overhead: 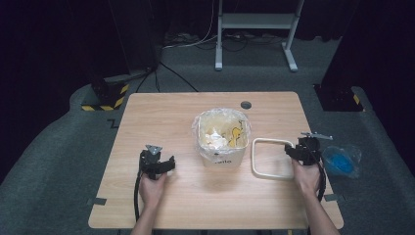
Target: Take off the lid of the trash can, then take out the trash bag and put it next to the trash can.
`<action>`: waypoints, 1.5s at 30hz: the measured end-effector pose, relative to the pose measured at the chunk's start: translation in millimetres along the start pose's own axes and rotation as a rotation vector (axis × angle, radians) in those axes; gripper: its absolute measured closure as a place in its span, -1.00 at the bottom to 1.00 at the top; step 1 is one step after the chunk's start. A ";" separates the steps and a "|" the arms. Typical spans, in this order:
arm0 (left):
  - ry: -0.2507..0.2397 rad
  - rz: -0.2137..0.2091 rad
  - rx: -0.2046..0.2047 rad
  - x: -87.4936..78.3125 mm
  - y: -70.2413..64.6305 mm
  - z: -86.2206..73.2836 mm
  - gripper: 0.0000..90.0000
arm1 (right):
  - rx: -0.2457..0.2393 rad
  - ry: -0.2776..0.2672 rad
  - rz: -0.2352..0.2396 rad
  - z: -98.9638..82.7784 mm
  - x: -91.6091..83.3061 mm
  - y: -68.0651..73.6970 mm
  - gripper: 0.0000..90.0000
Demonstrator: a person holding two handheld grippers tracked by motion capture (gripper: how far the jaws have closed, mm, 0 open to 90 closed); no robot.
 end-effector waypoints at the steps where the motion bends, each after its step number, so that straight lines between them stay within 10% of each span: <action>1: 0.000 0.000 0.000 0.0 0.0 0.0 -0.57 | -0.002 -0.001 0.002 -0.1 -1.3 1.5 0.17; 45: -0.001 -0.001 0.001 -0.1 0.0 -0.1 -0.57 | -0.115 -0.056 0.115 12.7 -27.3 60.9 0.12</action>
Point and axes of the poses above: each handheld gripper's, and its own axes: x roughly forward along the jaws, z roughly out of its top, y roughly to its left, the point moved 4 cm from there along x, roughly forward along the jaws, and after that the axes turned 11 degrees about -z, right-handed, at the moved point
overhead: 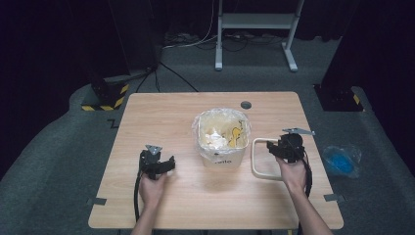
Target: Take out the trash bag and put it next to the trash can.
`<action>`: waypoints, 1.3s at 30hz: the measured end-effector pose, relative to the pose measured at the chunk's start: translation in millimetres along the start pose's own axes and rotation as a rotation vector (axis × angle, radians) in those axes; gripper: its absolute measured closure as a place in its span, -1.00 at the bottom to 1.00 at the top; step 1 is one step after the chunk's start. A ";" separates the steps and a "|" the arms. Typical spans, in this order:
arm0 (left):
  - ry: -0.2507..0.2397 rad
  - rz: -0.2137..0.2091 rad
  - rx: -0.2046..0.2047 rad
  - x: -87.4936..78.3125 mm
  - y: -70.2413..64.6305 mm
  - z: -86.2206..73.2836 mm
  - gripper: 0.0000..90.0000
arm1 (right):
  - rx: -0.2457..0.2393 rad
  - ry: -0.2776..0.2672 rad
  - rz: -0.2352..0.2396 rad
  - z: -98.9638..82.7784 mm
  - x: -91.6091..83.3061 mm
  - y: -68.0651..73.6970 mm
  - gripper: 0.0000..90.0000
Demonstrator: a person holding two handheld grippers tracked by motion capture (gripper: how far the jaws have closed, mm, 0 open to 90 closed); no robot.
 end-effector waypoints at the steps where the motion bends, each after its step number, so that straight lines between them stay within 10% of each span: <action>1: 0.000 0.000 0.000 0.0 0.0 0.0 -0.57 | -0.004 -0.005 0.005 2.2 -1.1 2.2 0.12; 39: 0.000 -0.001 -0.002 0.1 0.0 0.1 -0.56 | -0.060 -0.022 0.101 44.2 3.1 48.8 0.06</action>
Point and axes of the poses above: each handheld gripper's, and its own axes: x roughly forward along the jaws, z roughly out of its top, y roughly to its left, the point moved 4 cm from there along x, roughly forward along the jaws, and after that the axes turned 11 degrees about -z, right-handed, at the moved point
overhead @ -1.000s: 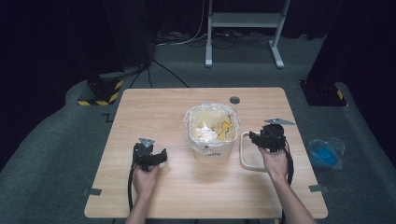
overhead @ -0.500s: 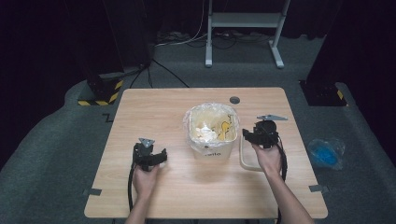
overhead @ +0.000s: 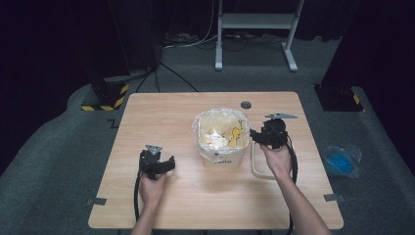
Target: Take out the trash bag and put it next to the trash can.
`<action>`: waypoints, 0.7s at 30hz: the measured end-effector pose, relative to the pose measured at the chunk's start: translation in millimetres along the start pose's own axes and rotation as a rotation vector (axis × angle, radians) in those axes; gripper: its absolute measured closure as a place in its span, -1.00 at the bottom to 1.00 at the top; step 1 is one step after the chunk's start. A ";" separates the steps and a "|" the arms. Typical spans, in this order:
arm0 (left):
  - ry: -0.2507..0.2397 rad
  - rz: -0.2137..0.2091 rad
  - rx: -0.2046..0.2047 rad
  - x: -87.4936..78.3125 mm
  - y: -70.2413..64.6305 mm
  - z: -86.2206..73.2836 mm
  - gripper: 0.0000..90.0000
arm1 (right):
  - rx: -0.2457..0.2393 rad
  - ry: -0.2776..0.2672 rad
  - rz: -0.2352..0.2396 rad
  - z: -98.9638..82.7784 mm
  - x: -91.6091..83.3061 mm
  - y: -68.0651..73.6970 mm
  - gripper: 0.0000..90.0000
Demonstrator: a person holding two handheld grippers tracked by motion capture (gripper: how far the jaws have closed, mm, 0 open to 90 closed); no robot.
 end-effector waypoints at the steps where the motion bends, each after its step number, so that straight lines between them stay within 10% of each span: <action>1: 0.000 0.000 0.000 0.0 0.0 0.0 -0.56 | 0.000 0.000 0.001 1.4 -0.7 0.4 0.06; 21: -0.001 -0.001 0.004 0.0 -0.2 0.0 -0.55 | -0.033 -0.030 0.005 21.5 -11.0 10.3 0.05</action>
Point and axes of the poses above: each handheld gripper's, and its own axes: x roughly forward along the jaws, z roughly out of its top, y roughly to its left, the point moved 4 cm from there along x, roughly forward along the jaws, and after that the axes turned 11 degrees about -z, right-handed, at the moved point
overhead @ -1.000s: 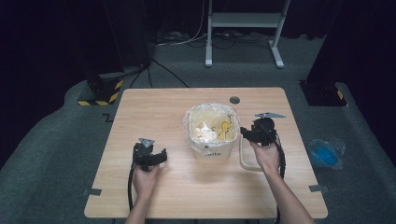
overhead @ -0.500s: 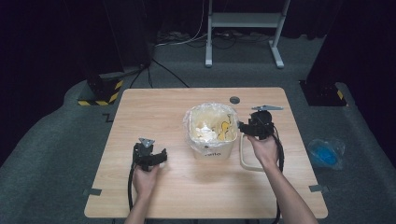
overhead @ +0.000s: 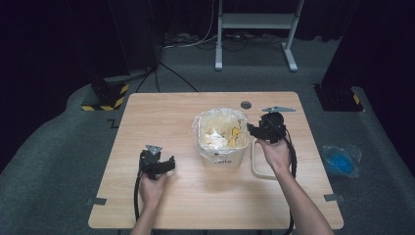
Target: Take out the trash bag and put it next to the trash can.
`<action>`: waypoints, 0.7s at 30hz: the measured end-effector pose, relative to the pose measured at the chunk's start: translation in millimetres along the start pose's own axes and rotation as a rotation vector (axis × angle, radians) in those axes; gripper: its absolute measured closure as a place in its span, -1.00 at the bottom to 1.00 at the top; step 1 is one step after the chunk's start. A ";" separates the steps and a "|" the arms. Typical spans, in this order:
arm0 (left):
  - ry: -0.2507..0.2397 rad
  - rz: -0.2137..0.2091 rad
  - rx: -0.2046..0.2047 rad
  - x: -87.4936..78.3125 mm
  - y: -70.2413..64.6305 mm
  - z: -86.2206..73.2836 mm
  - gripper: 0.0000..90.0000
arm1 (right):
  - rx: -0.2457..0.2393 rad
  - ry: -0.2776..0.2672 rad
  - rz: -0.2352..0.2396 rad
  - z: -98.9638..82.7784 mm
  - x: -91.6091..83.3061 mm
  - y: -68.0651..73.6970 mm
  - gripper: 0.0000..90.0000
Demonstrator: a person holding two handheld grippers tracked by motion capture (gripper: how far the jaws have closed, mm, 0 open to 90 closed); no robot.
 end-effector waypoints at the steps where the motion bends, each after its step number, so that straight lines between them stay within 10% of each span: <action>1: 0.000 0.000 0.000 0.0 0.0 0.0 -0.55 | -0.001 -0.002 0.001 0.8 -0.7 0.3 0.05; 21: 0.000 0.000 0.001 0.0 0.0 0.0 -0.55 | -0.052 -0.038 0.029 16.9 -10.2 28.0 0.04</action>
Point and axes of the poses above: each handheld gripper's, and its own axes: x roughly forward along the jaws, z roughly out of its top, y roughly to its left, the point moved 4 cm from there along x, roughly forward along the jaws, and after that the axes turned 11 degrees about -z, right-handed, at the moved point
